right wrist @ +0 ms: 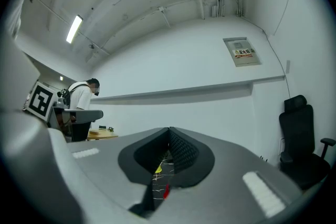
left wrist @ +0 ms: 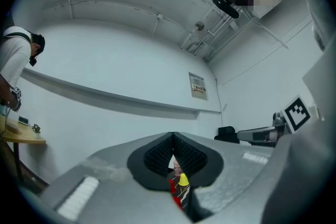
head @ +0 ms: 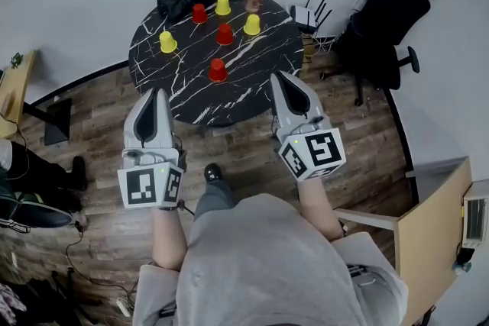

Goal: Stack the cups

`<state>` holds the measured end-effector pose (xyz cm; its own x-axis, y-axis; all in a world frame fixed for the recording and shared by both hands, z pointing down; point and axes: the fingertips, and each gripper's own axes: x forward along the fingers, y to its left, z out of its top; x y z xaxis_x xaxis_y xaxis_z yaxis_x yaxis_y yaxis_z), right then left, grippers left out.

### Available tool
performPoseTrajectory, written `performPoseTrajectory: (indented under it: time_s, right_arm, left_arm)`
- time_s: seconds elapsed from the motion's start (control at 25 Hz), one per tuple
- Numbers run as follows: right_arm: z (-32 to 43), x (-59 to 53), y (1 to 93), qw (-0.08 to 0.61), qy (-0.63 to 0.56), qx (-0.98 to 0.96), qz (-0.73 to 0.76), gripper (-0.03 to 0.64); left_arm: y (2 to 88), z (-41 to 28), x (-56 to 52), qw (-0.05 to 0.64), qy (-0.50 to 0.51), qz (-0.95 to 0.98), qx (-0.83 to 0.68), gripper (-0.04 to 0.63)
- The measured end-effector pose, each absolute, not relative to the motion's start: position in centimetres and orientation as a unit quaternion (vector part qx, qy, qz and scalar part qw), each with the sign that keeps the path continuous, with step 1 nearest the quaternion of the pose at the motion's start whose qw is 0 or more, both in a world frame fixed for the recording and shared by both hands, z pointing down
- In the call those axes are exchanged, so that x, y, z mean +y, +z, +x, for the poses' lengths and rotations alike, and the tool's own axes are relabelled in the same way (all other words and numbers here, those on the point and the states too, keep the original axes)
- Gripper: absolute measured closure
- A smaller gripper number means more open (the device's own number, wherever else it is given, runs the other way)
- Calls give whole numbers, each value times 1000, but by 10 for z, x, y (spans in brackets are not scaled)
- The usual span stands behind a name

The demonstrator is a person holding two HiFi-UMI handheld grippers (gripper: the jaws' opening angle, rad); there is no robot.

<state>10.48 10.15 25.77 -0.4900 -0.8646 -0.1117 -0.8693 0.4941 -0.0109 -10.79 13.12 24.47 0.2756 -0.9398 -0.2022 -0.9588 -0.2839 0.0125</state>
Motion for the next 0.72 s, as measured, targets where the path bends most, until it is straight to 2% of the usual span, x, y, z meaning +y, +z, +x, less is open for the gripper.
performPoseTrajectory:
  time_s: [0.72]
  right_arm:
    - [45,-26,259,53,14,846,-530,618]
  left_arm:
    - [244,-168,-3,55,77,-817,568,589]
